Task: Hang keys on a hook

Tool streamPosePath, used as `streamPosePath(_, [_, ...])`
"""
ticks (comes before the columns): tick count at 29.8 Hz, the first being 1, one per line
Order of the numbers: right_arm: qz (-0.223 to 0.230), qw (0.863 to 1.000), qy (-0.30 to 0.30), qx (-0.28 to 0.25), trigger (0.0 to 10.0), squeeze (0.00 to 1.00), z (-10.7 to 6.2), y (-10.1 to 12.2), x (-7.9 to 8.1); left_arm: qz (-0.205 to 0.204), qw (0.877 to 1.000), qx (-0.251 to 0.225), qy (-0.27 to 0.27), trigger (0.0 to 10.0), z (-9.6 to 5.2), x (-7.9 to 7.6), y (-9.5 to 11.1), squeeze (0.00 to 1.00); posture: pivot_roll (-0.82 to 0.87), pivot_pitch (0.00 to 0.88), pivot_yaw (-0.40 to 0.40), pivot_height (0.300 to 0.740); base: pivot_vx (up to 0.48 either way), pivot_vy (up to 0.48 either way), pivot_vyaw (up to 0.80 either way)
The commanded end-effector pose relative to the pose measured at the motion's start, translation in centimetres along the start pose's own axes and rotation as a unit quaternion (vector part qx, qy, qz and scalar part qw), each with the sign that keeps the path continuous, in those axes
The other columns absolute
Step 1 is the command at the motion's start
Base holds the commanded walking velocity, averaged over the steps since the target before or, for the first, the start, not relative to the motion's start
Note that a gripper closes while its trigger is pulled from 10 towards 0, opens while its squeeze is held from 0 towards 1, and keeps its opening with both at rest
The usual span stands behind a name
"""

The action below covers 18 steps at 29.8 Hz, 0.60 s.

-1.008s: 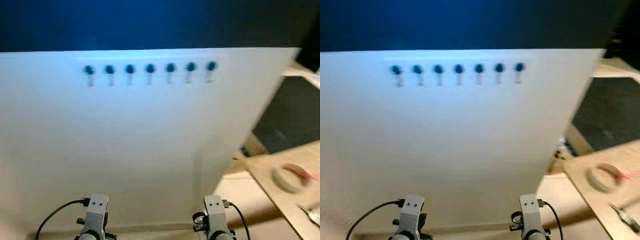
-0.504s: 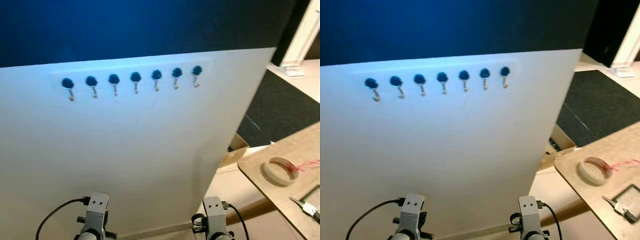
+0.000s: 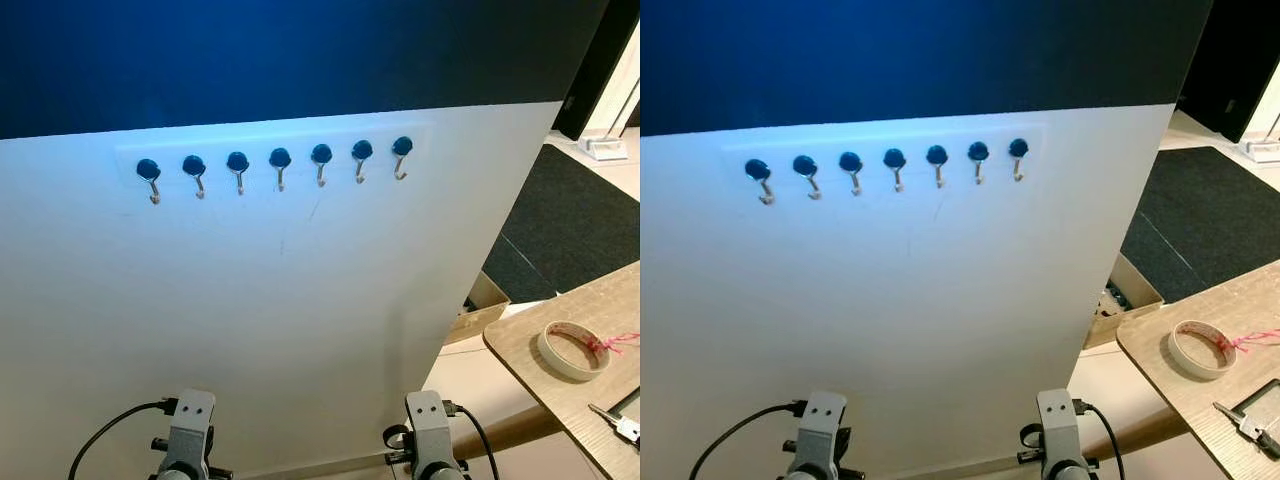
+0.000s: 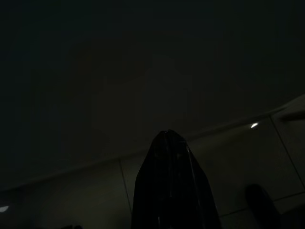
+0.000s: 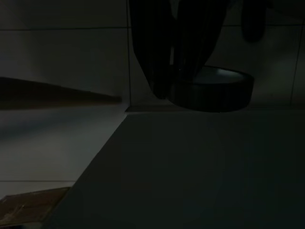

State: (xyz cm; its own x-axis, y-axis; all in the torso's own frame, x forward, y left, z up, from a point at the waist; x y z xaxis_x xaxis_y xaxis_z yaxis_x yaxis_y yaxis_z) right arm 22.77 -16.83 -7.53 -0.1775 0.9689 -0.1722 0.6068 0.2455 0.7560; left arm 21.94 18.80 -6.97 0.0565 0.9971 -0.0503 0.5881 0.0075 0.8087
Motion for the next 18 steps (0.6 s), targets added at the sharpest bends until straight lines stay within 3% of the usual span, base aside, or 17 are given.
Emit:
streamPosePath(1, [-0.005,1.0,0.006,0.006,10.0,0.0,0.0,-0.16,0.17,-0.008,1.0,0.008,0.006,10.0,-0.21,0.29,-0.51,0.03,0.03,0.009,0.018,0.74,0.0,0.0,0.0])
streamPosePath(4, [-0.005,1.0,0.006,0.007,10.0,0.0,-0.03,-0.22,0.18,-0.009,1.0,0.007,0.006,10.0,-0.22,0.3,-0.51,0.03,0.03,0.01,0.017,0.74,0.0,0.0,0.0])
streamPosePath(18, [-0.003,1.0,0.007,0.01,10.0,0.0,-0.18,-0.58,0.3,-0.01,1.0,0.006,0.006,10.0,-0.28,0.41,-0.52,0.03,0.03,0.015,0.021,0.74,-0.256,0.0,0.0])
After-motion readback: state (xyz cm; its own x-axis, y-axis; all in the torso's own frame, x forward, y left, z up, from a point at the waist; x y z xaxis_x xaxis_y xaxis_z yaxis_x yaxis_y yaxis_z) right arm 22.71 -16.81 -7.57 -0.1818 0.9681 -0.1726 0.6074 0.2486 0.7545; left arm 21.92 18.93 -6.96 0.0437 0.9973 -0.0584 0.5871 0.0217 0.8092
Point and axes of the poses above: a point about 5 cm out from each wrist's last joint towards the gripper, its own z axis pointing out of the wrist towards the gripper, its own y axis along the axis of the wrist's last joint, x = y × z, the point moved 2 cm from there along z, pointing out of the wrist towards the gripper, and after that the axes turned 7 degrees about -z, right-handed, at the moved point
